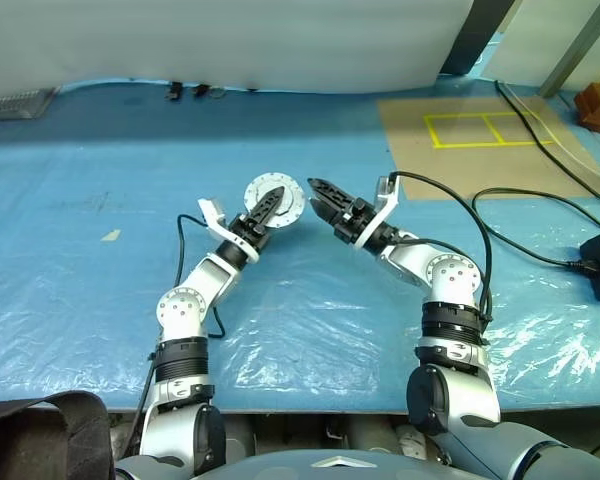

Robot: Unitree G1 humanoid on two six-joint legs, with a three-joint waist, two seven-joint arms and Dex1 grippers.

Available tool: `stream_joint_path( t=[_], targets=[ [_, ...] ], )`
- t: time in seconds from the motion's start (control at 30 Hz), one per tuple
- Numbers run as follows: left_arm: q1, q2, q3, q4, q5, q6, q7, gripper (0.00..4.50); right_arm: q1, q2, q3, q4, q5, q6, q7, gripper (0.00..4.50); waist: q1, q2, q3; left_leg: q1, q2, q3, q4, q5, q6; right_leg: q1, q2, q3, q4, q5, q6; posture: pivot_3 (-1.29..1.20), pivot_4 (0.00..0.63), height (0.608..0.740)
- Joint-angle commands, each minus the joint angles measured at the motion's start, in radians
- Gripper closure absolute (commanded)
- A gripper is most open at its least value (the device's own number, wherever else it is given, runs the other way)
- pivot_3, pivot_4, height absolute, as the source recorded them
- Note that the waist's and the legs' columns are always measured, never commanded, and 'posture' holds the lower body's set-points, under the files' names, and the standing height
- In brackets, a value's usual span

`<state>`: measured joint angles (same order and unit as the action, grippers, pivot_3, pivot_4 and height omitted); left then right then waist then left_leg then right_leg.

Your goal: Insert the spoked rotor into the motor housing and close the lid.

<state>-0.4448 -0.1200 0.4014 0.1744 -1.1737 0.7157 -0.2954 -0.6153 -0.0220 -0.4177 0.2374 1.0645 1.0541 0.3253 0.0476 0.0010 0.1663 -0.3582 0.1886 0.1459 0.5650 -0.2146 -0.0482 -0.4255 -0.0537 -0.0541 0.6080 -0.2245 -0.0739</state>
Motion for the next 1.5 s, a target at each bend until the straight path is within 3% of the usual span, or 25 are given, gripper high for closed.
stream_joint_path(
  t=[0.03,0.13,0.3,0.43,0.8,1.2,1.4,1.5],
  targets=[
    [-0.084,-0.001,0.109,0.013,-0.075,-0.123,0.021,1.85,-0.014,0.002,-0.001,-0.02,0.026,-0.012,0.001,0.71,-0.003,-0.001,0.001,0.0,0.0,0.0,0.0,0.0,0.0,0.0,0.0,0.0,0.0,0.0,0.0,0.0,0.15,0.74],
    [-0.113,0.038,0.117,0.077,0.037,-0.241,0.0,1.85,-0.014,-0.003,0.009,-0.021,0.017,-0.013,0.006,0.71,-0.004,-0.001,0.001,0.001,0.0,0.0,0.0,0.0,0.0,0.0,0.001,0.0,0.0,0.002,0.0,0.0,0.15,0.74],
    [-0.225,0.134,0.234,0.362,0.167,-0.579,0.014,1.85,-0.016,-0.003,0.025,-0.034,0.02,-0.008,0.014,0.71,-0.003,-0.003,0.002,0.0,0.0,-0.001,0.001,0.0,0.0,0.0,0.001,0.0,-0.001,0.003,0.002,0.0,0.15,0.74],
    [-0.292,0.232,0.306,0.581,0.203,-0.729,-0.034,1.85,-0.014,-0.007,0.033,-0.043,0.029,-0.001,0.019,0.71,0.0,-0.005,0.003,-0.002,0.0,-0.004,0.003,0.0,0.0,0.0,0.001,-0.001,-0.001,0.003,0.002,0.0,0.15,0.74],
    [-0.366,0.378,0.411,0.851,0.223,-0.877,-0.108,1.85,-0.005,-0.009,0.045,-0.061,0.037,0.008,0.022,0.71,0.027,-0.009,0.005,-0.002,0.0,-0.009,0.007,0.0,0.0,0.0,-0.001,-0.005,0.001,0.003,0.002,0.0,0.15,0.74],
    [-0.356,0.389,0.419,0.891,0.269,-0.923,-0.082,1.85,-0.006,-0.016,0.068,-0.063,0.025,0.007,0.036,0.71,0.027,-0.009,0.005,-0.002,0.0,-0.009,0.008,-0.001,-0.001,0.0,-0.001,-0.005,0.003,0.003,0.001,0.0,0.15,0.74],
    [-0.353,0.394,0.425,0.9,0.297,-0.981,-0.039,0.09,0.004,-0.031,0.099,-0.064,-0.009,-0.007,0.045,0.67,0.025,-0.009,0.005,-0.001,0.0,-0.009,0.007,-0.002,-0.003,0.002,-0.001,-0.005,0.004,0.003,0.001,0.0,0.15,0.74],
    [-0.342,0.397,0.429,0.891,0.316,-1.029,-0.005,0.04,0.023,-0.068,0.192,-0.09,-0.109,-0.051,0.085,0.67,0.023,-0.009,0.005,-0.001,0.0,-0.009,0.007,-0.002,-0.004,0.003,-0.001,-0.005,0.004,0.003,0.001,0.0,0.15,0.74]
  ],
)
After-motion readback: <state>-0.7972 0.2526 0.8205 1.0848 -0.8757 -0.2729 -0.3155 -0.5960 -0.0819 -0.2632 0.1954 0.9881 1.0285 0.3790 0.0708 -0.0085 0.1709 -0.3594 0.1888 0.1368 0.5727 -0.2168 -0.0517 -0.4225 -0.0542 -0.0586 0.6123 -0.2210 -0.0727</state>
